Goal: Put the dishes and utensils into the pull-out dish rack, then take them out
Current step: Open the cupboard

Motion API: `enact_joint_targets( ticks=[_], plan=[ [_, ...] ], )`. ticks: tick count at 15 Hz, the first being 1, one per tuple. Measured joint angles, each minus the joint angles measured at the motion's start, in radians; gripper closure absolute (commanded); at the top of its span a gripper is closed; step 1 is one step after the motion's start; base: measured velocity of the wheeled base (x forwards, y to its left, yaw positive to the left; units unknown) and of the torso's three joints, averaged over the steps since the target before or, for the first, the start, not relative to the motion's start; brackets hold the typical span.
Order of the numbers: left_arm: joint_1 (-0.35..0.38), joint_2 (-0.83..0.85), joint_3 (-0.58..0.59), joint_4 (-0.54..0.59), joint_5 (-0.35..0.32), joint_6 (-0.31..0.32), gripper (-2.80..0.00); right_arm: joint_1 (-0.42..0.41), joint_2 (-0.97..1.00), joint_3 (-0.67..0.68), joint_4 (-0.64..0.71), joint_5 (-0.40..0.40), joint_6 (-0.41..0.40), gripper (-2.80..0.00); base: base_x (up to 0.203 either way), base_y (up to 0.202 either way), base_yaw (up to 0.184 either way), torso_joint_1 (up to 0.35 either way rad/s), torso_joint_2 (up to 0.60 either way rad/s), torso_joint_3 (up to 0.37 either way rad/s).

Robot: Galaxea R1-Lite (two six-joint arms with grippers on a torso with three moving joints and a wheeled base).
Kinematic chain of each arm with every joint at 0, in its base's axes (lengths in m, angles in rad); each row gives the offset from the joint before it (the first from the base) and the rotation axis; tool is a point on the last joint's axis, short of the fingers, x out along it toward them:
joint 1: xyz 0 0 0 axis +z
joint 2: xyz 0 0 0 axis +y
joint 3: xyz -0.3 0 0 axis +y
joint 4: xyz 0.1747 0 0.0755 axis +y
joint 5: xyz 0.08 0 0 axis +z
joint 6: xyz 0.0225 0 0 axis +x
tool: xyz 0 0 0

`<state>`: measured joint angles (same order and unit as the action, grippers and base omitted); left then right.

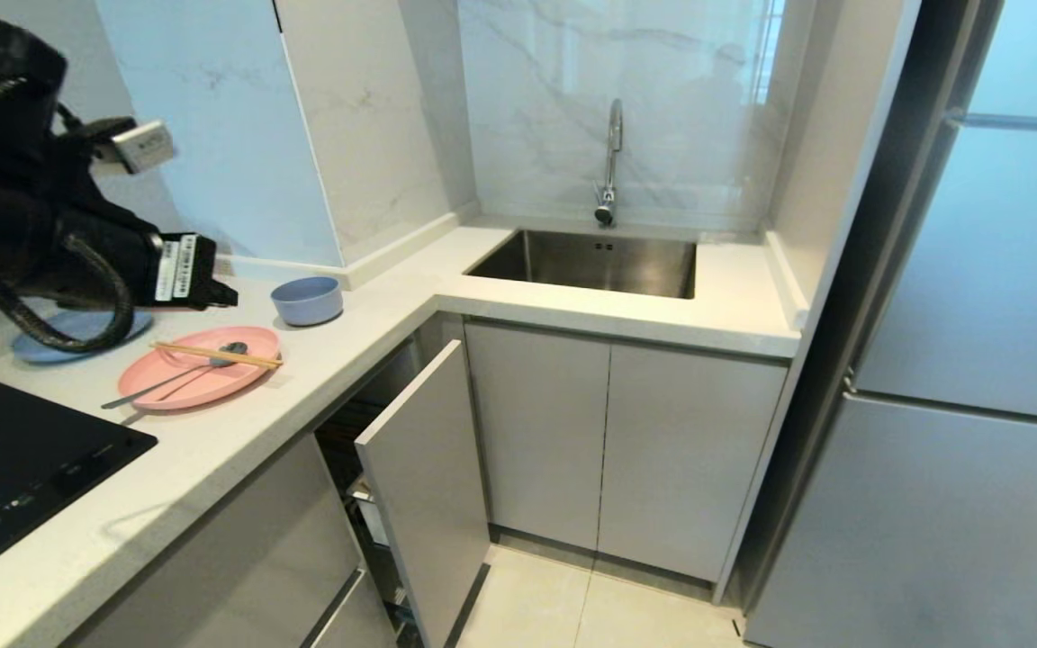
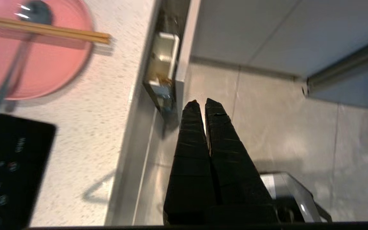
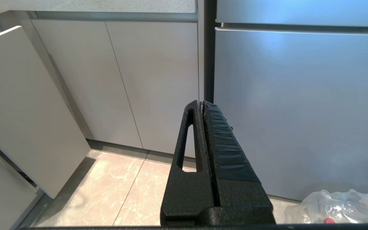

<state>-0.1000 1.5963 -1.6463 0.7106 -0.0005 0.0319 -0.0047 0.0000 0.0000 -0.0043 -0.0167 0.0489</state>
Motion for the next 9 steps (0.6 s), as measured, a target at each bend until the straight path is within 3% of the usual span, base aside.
enact_joint_targets(
  ticks=[5,9],
  plan=[
    [-0.027,0.267,-0.178,0.072,-0.025,0.004,0.00,0.000,0.000,0.000,0.000,0.000,0.000,0.00,0.000,0.000,0.000,0.000,0.00,0.000],
    [-0.034,0.479,-0.281,-0.002,0.020,0.070,0.00,0.000,0.000,0.000,0.000,0.000,0.000,0.00,0.000,0.000,0.000,0.000,0.00,0.000]
  ],
)
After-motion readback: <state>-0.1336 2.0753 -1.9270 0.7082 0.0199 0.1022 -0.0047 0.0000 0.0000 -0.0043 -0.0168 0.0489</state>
